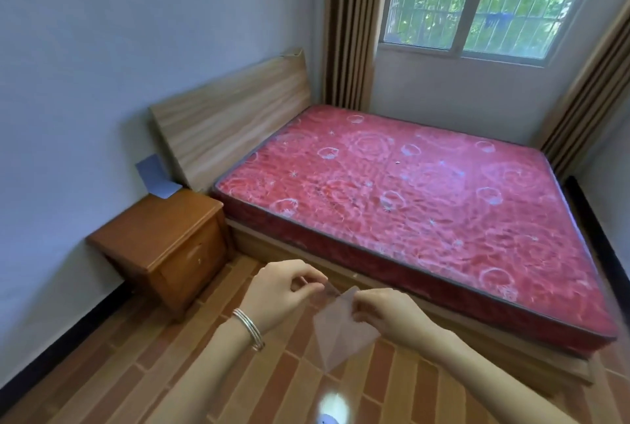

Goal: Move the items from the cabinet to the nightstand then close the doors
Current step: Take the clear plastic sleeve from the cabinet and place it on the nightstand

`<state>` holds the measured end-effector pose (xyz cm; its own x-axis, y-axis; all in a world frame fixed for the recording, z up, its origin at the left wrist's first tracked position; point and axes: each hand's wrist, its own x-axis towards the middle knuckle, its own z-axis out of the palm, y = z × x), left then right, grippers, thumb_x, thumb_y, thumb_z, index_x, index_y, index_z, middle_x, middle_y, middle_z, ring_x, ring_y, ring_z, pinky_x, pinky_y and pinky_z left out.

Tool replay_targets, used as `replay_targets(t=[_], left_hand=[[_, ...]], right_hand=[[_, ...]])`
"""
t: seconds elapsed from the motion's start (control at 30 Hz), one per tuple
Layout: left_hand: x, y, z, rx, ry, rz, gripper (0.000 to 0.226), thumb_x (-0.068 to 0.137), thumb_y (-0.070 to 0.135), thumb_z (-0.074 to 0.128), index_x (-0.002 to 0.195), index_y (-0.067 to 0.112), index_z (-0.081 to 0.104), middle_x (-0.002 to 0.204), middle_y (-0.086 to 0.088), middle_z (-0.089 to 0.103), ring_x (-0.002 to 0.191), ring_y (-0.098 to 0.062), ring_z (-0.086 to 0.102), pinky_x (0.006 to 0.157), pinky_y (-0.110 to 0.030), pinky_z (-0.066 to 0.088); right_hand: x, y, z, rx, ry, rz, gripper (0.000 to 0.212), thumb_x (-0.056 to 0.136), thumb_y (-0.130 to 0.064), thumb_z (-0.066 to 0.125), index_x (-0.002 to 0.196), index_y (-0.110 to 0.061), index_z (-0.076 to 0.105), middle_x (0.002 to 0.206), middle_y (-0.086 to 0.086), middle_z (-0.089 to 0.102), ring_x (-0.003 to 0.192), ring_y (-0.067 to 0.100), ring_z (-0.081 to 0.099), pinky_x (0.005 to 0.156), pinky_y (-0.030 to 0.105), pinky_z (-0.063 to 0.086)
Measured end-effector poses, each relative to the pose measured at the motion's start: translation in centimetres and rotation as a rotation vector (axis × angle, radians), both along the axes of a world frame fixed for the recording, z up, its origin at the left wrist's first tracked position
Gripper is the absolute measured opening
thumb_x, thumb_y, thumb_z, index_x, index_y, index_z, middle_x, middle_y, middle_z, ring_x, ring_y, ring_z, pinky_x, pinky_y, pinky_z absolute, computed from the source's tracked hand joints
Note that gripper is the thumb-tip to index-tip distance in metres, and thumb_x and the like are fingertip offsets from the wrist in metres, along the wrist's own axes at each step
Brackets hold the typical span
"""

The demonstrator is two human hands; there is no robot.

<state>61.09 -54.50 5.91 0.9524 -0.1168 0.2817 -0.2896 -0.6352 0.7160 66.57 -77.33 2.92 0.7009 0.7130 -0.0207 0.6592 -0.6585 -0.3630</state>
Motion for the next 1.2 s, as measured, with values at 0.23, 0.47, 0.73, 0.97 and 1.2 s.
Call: replay_targets(t=[0.23, 0.47, 0.73, 0.97, 1.2], left_hand=[[5.6, 5.9, 0.2, 0.458, -0.231, 0.039, 0.034, 0.087, 0.025, 0.047, 0.116, 0.039, 0.056, 0.11, 0.019, 0.058, 0.085, 0.002, 0.058, 0.06, -0.016, 0.051], [13.9, 8.3, 0.5, 0.532, -0.352, -0.041, 0.011, 0.076, 0.02, 0.071, 0.081, 0.03, 0.068, 0.106, 0.007, 0.062, 0.085, -0.006, 0.056, 0.063, -0.02, 0.049], [17.2, 13.1, -1.7, 0.482, -0.268, 0.155, 0.009, 0.082, 0.028, 0.065, 0.074, 0.026, 0.066, 0.09, 0.013, 0.064, 0.086, -0.004, 0.055, 0.064, -0.014, 0.044], [18.7, 19.7, -3.1, 0.365, -0.01, 0.484, 0.005, 0.078, 0.033, 0.062, 0.074, 0.03, 0.063, 0.075, 0.015, 0.064, 0.07, -0.005, 0.06, 0.057, -0.025, 0.05], [19.4, 30.6, -2.5, 0.28, 0.174, 0.667, 0.005, 0.079, 0.036, 0.069, 0.076, 0.034, 0.066, 0.08, 0.019, 0.065, 0.073, -0.001, 0.059, 0.062, -0.016, 0.047]], right_hand=[[11.8, 4.3, 0.2, 0.011, 0.295, 0.118, 0.015, 0.086, -0.013, 0.058, 0.081, -0.027, 0.061, 0.076, -0.016, 0.064, 0.077, -0.002, 0.059, 0.075, 0.024, 0.046], [21.1, 10.2, 1.2, 0.011, 0.351, 0.264, 0.008, 0.09, -0.012, 0.056, 0.087, -0.015, 0.062, 0.074, -0.02, 0.055, 0.072, -0.011, 0.052, 0.067, 0.006, 0.034], [26.0, 15.6, 0.5, -0.001, 0.175, 0.403, 0.026, 0.092, -0.028, 0.054, 0.116, -0.024, 0.061, 0.113, -0.009, 0.057, 0.099, 0.004, 0.052, 0.085, 0.014, 0.04], [28.3, 22.6, 0.9, 0.037, 0.218, 0.456, 0.03, 0.098, -0.033, 0.04, 0.112, -0.02, 0.064, 0.11, -0.008, 0.062, 0.099, 0.002, 0.055, 0.085, 0.011, 0.039], [29.9, 35.1, 2.4, 0.066, 0.201, 0.502, 0.026, 0.094, -0.037, 0.048, 0.11, -0.022, 0.063, 0.108, -0.009, 0.063, 0.095, 0.001, 0.055, 0.083, 0.017, 0.044]])
